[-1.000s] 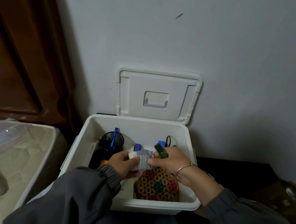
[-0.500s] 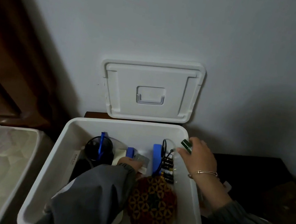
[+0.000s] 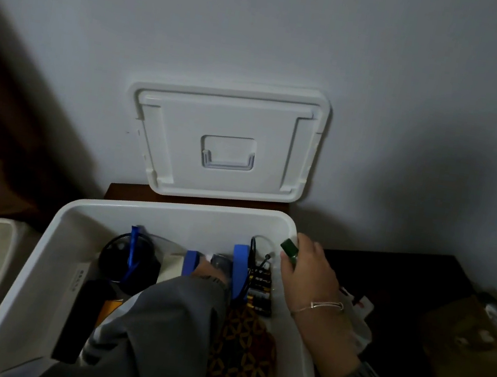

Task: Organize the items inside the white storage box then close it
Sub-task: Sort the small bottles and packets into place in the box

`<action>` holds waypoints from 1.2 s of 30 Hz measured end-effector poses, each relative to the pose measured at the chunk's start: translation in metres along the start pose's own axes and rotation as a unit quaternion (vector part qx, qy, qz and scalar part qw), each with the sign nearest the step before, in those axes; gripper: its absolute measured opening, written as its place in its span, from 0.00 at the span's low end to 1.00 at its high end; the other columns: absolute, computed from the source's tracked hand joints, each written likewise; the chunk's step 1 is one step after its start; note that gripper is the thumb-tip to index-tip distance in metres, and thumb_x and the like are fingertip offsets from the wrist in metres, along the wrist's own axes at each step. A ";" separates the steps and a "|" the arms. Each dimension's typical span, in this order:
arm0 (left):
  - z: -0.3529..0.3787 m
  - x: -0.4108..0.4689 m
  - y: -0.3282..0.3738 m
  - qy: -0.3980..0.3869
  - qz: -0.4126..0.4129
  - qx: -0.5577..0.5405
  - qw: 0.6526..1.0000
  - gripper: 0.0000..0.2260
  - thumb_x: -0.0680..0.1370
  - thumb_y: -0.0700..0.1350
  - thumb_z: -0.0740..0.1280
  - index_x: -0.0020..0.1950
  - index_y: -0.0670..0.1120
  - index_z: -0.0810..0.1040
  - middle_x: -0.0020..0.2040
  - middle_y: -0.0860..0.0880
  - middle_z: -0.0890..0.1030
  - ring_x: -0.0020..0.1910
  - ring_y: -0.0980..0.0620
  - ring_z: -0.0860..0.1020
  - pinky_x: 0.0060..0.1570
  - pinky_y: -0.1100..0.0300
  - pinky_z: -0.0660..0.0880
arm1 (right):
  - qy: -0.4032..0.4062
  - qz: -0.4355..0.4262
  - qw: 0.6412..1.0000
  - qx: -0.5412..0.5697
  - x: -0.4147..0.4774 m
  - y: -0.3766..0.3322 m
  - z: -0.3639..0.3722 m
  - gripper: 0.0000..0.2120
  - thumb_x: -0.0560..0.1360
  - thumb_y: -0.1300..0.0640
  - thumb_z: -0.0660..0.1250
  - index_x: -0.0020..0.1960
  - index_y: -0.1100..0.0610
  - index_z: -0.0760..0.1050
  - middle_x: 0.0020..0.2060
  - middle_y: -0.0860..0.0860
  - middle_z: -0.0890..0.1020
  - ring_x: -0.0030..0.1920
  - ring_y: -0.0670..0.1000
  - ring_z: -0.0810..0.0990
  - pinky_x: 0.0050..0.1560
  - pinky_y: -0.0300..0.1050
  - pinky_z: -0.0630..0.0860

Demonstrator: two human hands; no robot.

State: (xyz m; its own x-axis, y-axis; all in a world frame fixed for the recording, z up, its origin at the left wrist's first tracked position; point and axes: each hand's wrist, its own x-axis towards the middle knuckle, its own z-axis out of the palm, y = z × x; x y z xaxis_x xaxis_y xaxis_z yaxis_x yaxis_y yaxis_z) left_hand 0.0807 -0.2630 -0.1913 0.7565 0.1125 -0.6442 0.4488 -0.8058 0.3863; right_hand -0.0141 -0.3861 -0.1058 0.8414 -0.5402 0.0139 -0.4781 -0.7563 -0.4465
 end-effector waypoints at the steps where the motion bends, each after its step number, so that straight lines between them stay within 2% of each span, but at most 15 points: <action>1: 0.001 -0.001 0.002 0.003 -0.006 0.002 1.000 0.19 0.81 0.47 0.57 0.68 0.37 0.66 0.66 0.39 0.72 0.65 0.42 0.72 0.63 0.53 0.68 | 0.002 -0.002 1.000 0.001 0.000 0.000 0.000 0.16 0.78 0.49 0.59 0.64 0.54 0.66 0.56 0.53 0.72 0.51 0.55 0.77 0.41 0.43 0.71; 3: 0.003 -0.004 0.004 0.011 0.001 -0.009 1.000 0.17 0.81 0.45 0.58 0.67 0.36 0.68 0.65 0.38 0.72 0.64 0.42 0.72 0.61 0.53 0.69 | 0.008 -0.004 1.000 0.005 0.000 0.000 0.001 0.16 0.78 0.50 0.60 0.63 0.54 0.67 0.55 0.53 0.73 0.50 0.55 0.77 0.40 0.43 0.70; 7: 0.006 -0.012 0.000 0.023 0.032 -0.010 0.999 0.22 0.79 0.42 0.61 0.71 0.38 0.61 0.70 0.39 0.64 0.66 0.41 0.69 0.65 0.52 0.66 | 0.010 -0.003 1.000 0.019 -0.001 0.001 0.001 0.16 0.78 0.50 0.60 0.63 0.54 0.67 0.55 0.53 0.73 0.50 0.55 0.78 0.41 0.44 0.73; 9: 0.006 -0.011 -0.004 0.035 0.061 -0.005 0.998 0.22 0.78 0.38 0.63 0.70 0.37 0.61 0.70 0.39 0.63 0.66 0.41 0.68 0.67 0.54 0.66 | 0.007 -0.002 1.000 0.019 -0.001 0.000 0.001 0.15 0.78 0.51 0.60 0.63 0.54 0.67 0.55 0.52 0.74 0.49 0.55 0.78 0.41 0.44 0.72; 13: 0.004 -0.012 -0.005 -0.005 0.090 0.028 0.995 0.15 0.80 0.41 0.60 0.66 0.38 0.68 0.66 0.41 0.72 0.65 0.45 0.71 0.66 0.56 0.67 | 0.013 0.000 1.000 0.020 -0.002 -0.002 0.000 0.12 0.78 0.51 0.60 0.59 0.55 0.69 0.53 0.52 0.74 0.47 0.55 0.78 0.38 0.42 0.69; 15: -0.001 -0.016 -0.003 -0.030 0.114 0.034 0.992 0.12 0.80 0.40 0.60 0.63 0.39 0.71 0.63 0.41 0.75 0.62 0.45 0.74 0.64 0.55 0.68 | 0.013 0.001 1.000 0.017 -0.002 -0.003 -0.001 0.11 0.78 0.51 0.59 0.58 0.54 0.69 0.53 0.52 0.74 0.47 0.55 0.78 0.39 0.43 0.71; 21: -0.028 -0.046 -0.001 -0.042 0.167 -0.010 0.985 0.17 0.80 0.37 0.57 0.70 0.39 0.67 0.68 0.39 0.71 0.67 0.42 0.70 0.66 0.54 0.66 | 0.020 0.009 1.000 0.013 -0.004 -0.004 -0.004 0.11 0.78 0.50 0.60 0.57 0.55 0.69 0.53 0.53 0.74 0.47 0.56 0.79 0.42 0.48 0.76; 23: -0.052 -0.066 -0.006 -0.036 0.223 -0.073 0.971 0.15 0.80 0.38 0.59 0.66 0.43 0.71 0.63 0.44 0.76 0.61 0.47 0.75 0.60 0.57 0.73 | 0.028 0.005 0.999 0.014 -0.006 -0.005 -0.005 0.13 0.77 0.49 0.61 0.58 0.55 0.69 0.53 0.53 0.74 0.48 0.57 0.78 0.42 0.48 0.76; 24: -0.069 -0.077 -0.013 -0.026 0.257 -0.108 0.960 0.14 0.79 0.39 0.61 0.64 0.47 0.73 0.60 0.48 0.77 0.56 0.51 0.77 0.52 0.60 0.76 | 0.037 0.001 0.999 0.015 -0.007 -0.006 -0.005 0.14 0.76 0.49 0.63 0.58 0.55 0.69 0.53 0.54 0.74 0.48 0.58 0.78 0.40 0.47 0.74; 26: -0.110 -0.094 -0.032 0.013 0.319 -0.163 0.933 0.13 0.78 0.39 0.63 0.59 0.54 0.74 0.55 0.54 0.77 0.49 0.58 0.77 0.41 0.68 0.74 | 0.065 -0.006 0.998 0.020 -0.010 -0.007 -0.007 0.16 0.75 0.50 0.66 0.57 0.57 0.69 0.53 0.56 0.73 0.47 0.59 0.77 0.37 0.46 0.71; 28: -0.158 -0.105 -0.059 0.104 0.361 -0.198 0.905 0.12 0.77 0.39 0.65 0.56 0.54 0.75 0.54 0.53 0.79 0.50 0.55 0.78 0.47 0.61 0.76 | 0.087 -0.002 0.995 0.046 -0.012 -0.009 -0.010 0.18 0.74 0.52 0.68 0.57 0.61 0.70 0.53 0.59 0.72 0.48 0.62 0.76 0.38 0.48 0.70; 30: -0.200 -0.104 -0.093 0.216 0.347 -0.161 0.898 0.13 0.75 0.39 0.66 0.58 0.51 0.76 0.55 0.48 0.79 0.52 0.49 0.78 0.53 0.54 0.75 | 0.092 0.023 0.990 0.103 -0.013 -0.010 -0.013 0.19 0.73 0.54 0.70 0.57 0.65 0.70 0.54 0.62 0.72 0.52 0.63 0.75 0.45 0.50 0.72; 32: -0.231 -0.092 -0.132 0.302 0.288 -0.067 0.906 0.18 0.73 0.40 0.69 0.63 0.43 0.75 0.59 0.40 0.76 0.57 0.41 0.75 0.58 0.49 0.71 | 0.084 0.044 0.983 0.159 -0.014 -0.013 -0.016 0.19 0.73 0.56 0.70 0.56 0.68 0.71 0.54 0.65 0.73 0.55 0.62 0.73 0.53 0.50 0.70; 34: -0.244 -0.081 -0.167 0.288 0.185 -0.019 0.939 0.23 0.73 0.46 0.70 0.66 0.40 0.71 0.64 0.36 0.72 0.63 0.38 0.71 0.63 0.48 0.67 | 0.061 0.067 0.973 0.214 -0.013 -0.017 -0.020 0.16 0.75 0.56 0.68 0.53 0.68 0.72 0.52 0.64 0.74 0.53 0.60 0.73 0.52 0.48 0.69; 36: -0.241 -0.072 -0.189 0.213 0.127 0.007 0.969 0.24 0.75 0.51 0.67 0.67 0.40 0.70 0.66 0.36 0.70 0.64 0.37 0.71 0.62 0.49 0.67 | 0.006 0.092 0.950 0.298 -0.015 -0.026 -0.028 0.11 0.78 0.56 0.62 0.52 0.64 0.73 0.45 0.61 0.75 0.44 0.56 0.73 0.45 0.45 0.68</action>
State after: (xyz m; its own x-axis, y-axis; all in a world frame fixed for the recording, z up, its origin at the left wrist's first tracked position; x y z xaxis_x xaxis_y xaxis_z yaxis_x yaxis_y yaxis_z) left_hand 0.0561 0.0209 -0.0593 0.9705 0.1369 -0.1986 0.2189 -0.8462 0.4859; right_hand -0.0210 -0.3688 -0.0694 0.7522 -0.6506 -0.1045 -0.3864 -0.3071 -0.8697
